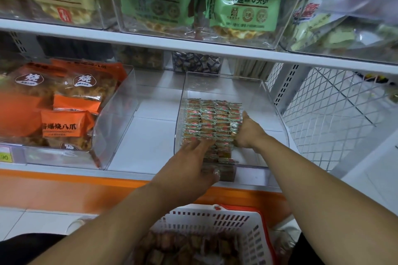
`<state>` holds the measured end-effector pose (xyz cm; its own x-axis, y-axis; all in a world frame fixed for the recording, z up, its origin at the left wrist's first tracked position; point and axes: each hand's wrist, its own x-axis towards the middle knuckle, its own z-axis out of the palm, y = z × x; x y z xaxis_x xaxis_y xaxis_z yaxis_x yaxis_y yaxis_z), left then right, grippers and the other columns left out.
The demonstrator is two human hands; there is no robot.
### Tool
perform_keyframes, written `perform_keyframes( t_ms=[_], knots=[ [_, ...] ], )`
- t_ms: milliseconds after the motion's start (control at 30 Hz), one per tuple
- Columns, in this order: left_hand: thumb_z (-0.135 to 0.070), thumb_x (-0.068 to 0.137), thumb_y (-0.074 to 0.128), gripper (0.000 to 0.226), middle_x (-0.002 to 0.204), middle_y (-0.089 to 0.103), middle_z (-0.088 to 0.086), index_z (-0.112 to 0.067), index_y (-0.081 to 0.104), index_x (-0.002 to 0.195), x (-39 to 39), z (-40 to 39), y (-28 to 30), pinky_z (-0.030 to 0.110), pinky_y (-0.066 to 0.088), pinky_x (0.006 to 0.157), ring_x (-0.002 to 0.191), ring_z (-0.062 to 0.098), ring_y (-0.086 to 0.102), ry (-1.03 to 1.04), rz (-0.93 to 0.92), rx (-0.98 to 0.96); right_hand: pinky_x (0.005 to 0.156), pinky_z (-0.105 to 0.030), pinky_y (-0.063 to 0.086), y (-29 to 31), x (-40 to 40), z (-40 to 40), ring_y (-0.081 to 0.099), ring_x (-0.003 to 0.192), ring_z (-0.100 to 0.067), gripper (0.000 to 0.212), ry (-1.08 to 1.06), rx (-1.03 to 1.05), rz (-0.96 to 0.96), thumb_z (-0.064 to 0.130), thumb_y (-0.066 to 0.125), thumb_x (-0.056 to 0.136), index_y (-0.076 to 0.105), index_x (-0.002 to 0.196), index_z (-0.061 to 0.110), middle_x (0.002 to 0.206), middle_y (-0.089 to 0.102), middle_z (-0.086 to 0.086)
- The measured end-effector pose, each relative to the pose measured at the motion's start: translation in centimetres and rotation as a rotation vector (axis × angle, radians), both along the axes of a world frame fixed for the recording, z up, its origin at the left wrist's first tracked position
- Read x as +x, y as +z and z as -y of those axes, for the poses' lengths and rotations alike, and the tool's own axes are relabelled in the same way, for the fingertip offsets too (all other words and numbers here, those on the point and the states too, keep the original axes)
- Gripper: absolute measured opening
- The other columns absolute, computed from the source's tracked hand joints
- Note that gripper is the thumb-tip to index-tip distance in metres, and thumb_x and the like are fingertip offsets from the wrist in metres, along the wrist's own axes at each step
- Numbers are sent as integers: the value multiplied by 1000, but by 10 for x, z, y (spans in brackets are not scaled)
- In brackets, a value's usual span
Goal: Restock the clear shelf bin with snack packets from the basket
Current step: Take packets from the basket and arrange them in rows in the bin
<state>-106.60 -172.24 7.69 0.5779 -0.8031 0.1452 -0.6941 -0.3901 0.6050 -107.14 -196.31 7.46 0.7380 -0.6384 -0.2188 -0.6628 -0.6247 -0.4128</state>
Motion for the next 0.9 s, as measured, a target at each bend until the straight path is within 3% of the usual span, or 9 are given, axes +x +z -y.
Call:
perform_keyframes(
  t_ms=[133,300,400,600,667,700,767,833,900],
  knots=[
    [-45,88,69,74,149,44,-13,-42,28,150,-2,0,2,29,40,108,134,12,42,-8,10,23,94,-34,49,4,-5,1,56,123,-33,106,-47,-11,-17,-5,67,87,-8,160,9,142,55,-19],
    [-42,89,69,72,150,43,-12,-38,31,150,-4,-1,3,26,38,107,134,12,41,-20,36,37,102,-32,48,0,-3,-2,53,130,-32,94,-37,19,38,-3,61,90,1,161,12,149,49,-16],
    [-41,89,70,73,151,43,-11,-37,32,151,-4,-1,3,25,37,108,134,12,40,-19,47,43,94,-31,47,-1,-2,-3,58,122,-33,96,-51,-22,63,5,65,91,-1,161,10,139,58,-16],
    [-38,88,72,68,146,46,-13,-38,38,148,-5,-5,7,26,42,108,134,9,41,-13,22,-23,93,-33,50,-9,0,-4,63,112,-32,87,-39,-10,95,6,70,89,16,157,13,125,65,-13],
    [-35,88,73,65,144,48,-15,-37,43,146,-8,-8,11,20,42,109,131,6,42,-2,27,-72,95,-35,51,-6,-3,-5,62,114,-33,80,-16,-25,75,9,69,91,20,155,12,126,64,-15],
    [-32,87,75,63,142,51,-14,-35,47,144,-11,-11,14,9,37,107,130,5,42,1,58,-106,97,-36,50,-1,-5,-7,61,116,-35,75,6,-35,62,11,67,93,22,154,11,128,62,-17],
    [-23,84,79,56,134,58,-8,-28,59,136,-17,-15,22,-5,25,99,124,5,43,10,154,-144,100,-39,48,16,-10,-13,58,119,-38,70,58,-94,41,14,63,93,25,151,9,132,57,-23],
    [-20,81,82,40,117,66,-4,-21,70,119,-26,-20,28,2,32,93,112,8,49,17,231,-175,99,-40,46,36,-16,-20,57,118,-41,69,110,-219,105,5,61,92,28,153,9,134,53,-25],
    [-22,82,81,22,100,67,-7,-21,72,103,-33,-28,26,15,42,82,97,8,53,-3,213,-181,92,-32,47,54,-26,-34,61,114,-35,61,156,-348,332,-3,58,89,45,146,13,130,59,-17]
  ],
)
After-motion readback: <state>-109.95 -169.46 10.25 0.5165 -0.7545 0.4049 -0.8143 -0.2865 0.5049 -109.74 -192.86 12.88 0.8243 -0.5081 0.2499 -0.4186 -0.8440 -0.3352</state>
